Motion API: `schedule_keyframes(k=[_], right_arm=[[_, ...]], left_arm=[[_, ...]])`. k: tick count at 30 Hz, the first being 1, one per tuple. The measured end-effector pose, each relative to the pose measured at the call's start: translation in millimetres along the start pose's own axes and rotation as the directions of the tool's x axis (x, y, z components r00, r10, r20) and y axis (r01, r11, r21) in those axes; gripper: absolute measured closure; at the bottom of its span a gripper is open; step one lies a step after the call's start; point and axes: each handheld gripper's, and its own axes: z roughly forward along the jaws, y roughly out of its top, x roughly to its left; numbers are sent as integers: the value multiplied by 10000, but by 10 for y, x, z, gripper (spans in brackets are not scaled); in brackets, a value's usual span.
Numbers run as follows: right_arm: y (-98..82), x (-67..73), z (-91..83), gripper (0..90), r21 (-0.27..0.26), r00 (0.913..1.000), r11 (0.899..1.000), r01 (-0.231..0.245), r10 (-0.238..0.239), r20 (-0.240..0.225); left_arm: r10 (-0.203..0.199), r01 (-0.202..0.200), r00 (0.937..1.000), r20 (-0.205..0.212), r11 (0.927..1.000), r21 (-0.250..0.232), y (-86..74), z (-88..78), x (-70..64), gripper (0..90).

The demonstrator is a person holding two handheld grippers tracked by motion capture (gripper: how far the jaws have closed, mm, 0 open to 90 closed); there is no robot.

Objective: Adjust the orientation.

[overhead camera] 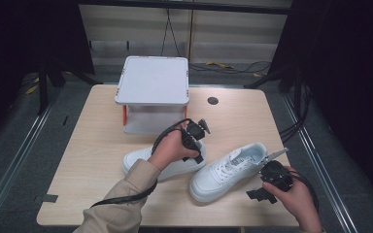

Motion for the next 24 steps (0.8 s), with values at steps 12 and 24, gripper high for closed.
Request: schedule_keyframes(k=[12, 24], right_arm=[[-21, -17, 3, 157, -79, 10000, 10000, 6, -6, 5], [4, 13, 22, 157, -5, 10000, 10000, 74, -74, -18]], left_arm=[[-434, 438, 9990, -62, 9939, 1015, 123, 186, -77, 784], [1392, -1273, 9815, -1316, 9874, 944, 121, -375, -194, 795]])
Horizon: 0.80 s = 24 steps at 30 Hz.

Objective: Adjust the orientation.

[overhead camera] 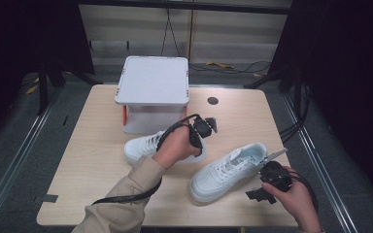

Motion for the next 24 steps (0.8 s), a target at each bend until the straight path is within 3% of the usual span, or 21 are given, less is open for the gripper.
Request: schedule_keyframes(k=[1, 3, 4, 6, 8, 11, 16, 20, 21, 24], right_arm=[[2, 4, 1, 157, 5, 10000, 10000, 17, -17, -3], [6, 9, -1, 157, 23, 10000, 10000, 81, -81, 9], [9, 15, -2, 157, 2, 10000, 10000, 63, -63, 21], [14, 18, -3, 157, -24, 10000, 10000, 60, -60, 26], [18, 22, 5, 157, -1, 10000, 10000, 29, -29, -46], [29, 30, 23, 157, 60, 9999, 9999, 143, -143, -8], [42, 59, 17, 157, 18, 9999, 9999, 126, -126, -38], [43, 56, 33, 157, 76, 9999, 9998, 157, -157, -49], [42, 55, 34, 157, 94, 9999, 9998, 159, -158, -52], [38, 54, 20, 157, 27, 9999, 9999, 144, -144, -32]], left_arm=[[228, -230, 9997, -93, 9996, -164, -22, -15, 19, 794], [1238, -1245, 9918, -304, 9919, -236, -91, 20, 37, 780], [1153, -1154, 9933, -98, 9931, -197, -148, 75, 51, 766], [953, -961, 9918, 853, 9954, 54, -269, 222, 37, 750], [988, -1042, 9886, 1140, 9937, 425, -361, 336, -20, 740], [198, -244, 9901, 1393, 9992, 311, -449, 429, -24, 697], [-455, 420, 9936, 1038, 9985, 355, -467, 416, 12, 521], [-819, 827, 9928, 875, 9965, -65, -417, 383, -12, 486], [-1053, 1075, 9897, 968, 9940, -180, -399, 386, -20, 479], [-1259, 1293, 9853, 1152, 9913, -226, -343, 430, -25, 523]])
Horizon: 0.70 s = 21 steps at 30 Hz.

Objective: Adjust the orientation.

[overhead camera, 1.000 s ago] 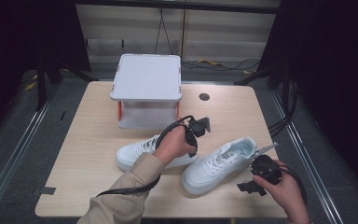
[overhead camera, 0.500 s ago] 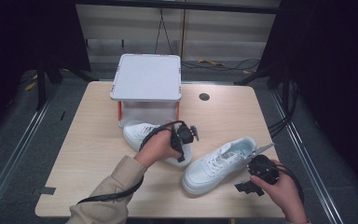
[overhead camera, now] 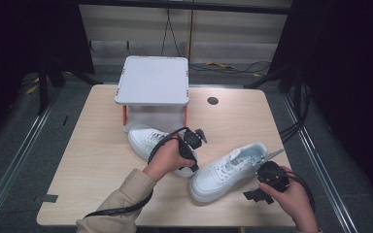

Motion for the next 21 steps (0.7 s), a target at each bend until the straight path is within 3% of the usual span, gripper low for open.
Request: schedule_keyframes(k=[4, 6, 7, 8, 12, 16, 19, 21], right_arm=[[-11, -11, -8, 157, -39, 10000, 10000, 1, -1, -21], [-19, -19, -11, 157, -17, 10000, 10000, -12, 12, 12], [-23, -25, -13, 157, -26, 10000, 10000, -27, 27, -21], [-24, -30, -19, 157, -71, 10000, 10000, -33, 33, 31], [-26, -25, -32, 157, -127, 10000, 9999, -41, 41, -4], [-23, -27, -29, 157, -111, 10000, 9999, -35, 35, -15], [-12, -15, -32, 157, -171, 10000, 9999, -24, 23, -70], [10, 15, -44, 157, -238, 10000, 9997, 63, -63, -38]], left_arm=[[-312, 314, 9995, -81, 9992, 250, 32, 81, 12, 624], [-210, 215, 9996, -167, 9992, 343, 44, 85, -7, 636], [-183, 179, 9998, 90, 9991, 381, 47, 86, -14, 650], [-364, 354, 9992, 171, 9979, 551, 54, 81, -35, 770], [118, -111, 9999, -92, 9975, 699, 43, 43, -90, 779], [680, -649, 9963, -534, 9962, 577, 22, -133, -140, 775], [661, -640, 9960, -607, 9973, 369, -5, -266, -145, 770], [877, -859, 9945, -565, 9958, 325, -17, -336, -145, 766]])
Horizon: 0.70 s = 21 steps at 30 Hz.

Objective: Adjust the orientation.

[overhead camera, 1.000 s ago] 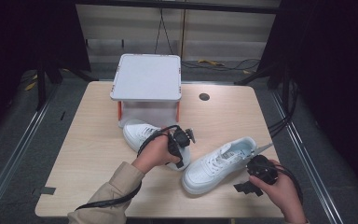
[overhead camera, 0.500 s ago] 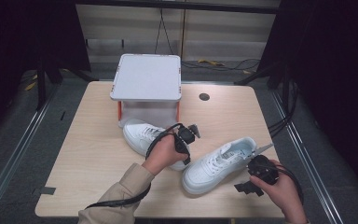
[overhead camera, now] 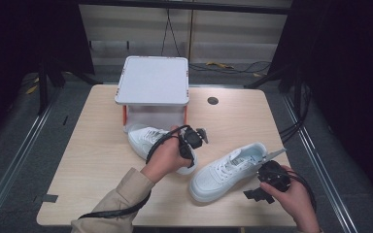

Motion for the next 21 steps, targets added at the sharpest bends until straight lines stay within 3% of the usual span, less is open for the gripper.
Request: schedule_keyframes(k=[3, 4, 5, 10, 11, 12, 14, 15, 16, 17, 18, 21], right_arm=[[19, 29, -5, 157, 10, 9999, 9999, 102, -102, -10], [22, 33, -4, 157, 33, 9999, 9999, 99, -99, 14], [22, 31, -1, 157, 67, 10000, 9999, 75, -76, 46], [11, 13, -9, 157, 77, 9999, 10000, 52, -52, 102], [10, 7, -9, 157, 79, 9999, 10000, 61, -62, 116], [11, 1, -8, 157, 68, 9999, 9999, 88, -89, 125], [16, 3, -8, 157, 82, 9999, 9999, 58, -60, 141], [17, 3, -7, 157, 73, 9998, 9999, 115, -116, 140], [19, 10, -9, 157, 39, 9998, 9999, 105, -106, 144], [21, 20, -19, 157, 30, 9998, 9999, 123, -124, 123], [22, 25, -26, 157, -11, 9998, 9999, 148, -148, 113], [48, 60, -57, 157, -222, 9996, 9993, 297, -297, 10]], left_arm=[[526, -528, 9985, -117, 9985, -150, 16, -83, -16, 763], [862, -866, 9960, -231, 9961, -184, 31, -108, -31, 762], [905, -908, 9956, -255, 9958, -117, 49, -124, -39, 761], [1749, -1771, 9816, -770, 9840, -215, 95, -168, 51, 759], [1976, -2006, 9763, -881, 9793, -268, 88, -152, 97, 759], [1999, -2040, 9753, -936, 9783, -370, 68, -120, 132, 759], [1873, -1870, 9778, -942, 9823, 120, -3, -36, 268, 752], [1798, -1797, 9786, -1002, 9837, 106, -79, 13, 343, 739], [1783, -1779, 9813, -722, 9840, 114, -179, 58, 406, 723], [1678, -1677, 9843, -557, 9858, 56, -240, 75, 424, 725], [1747, -1742, 9830, -562, 9846, 131, -308, 83, 425, 727], [1716, -1676, 9835, -568, 9835, 686, -477, 71, 425, 708]])
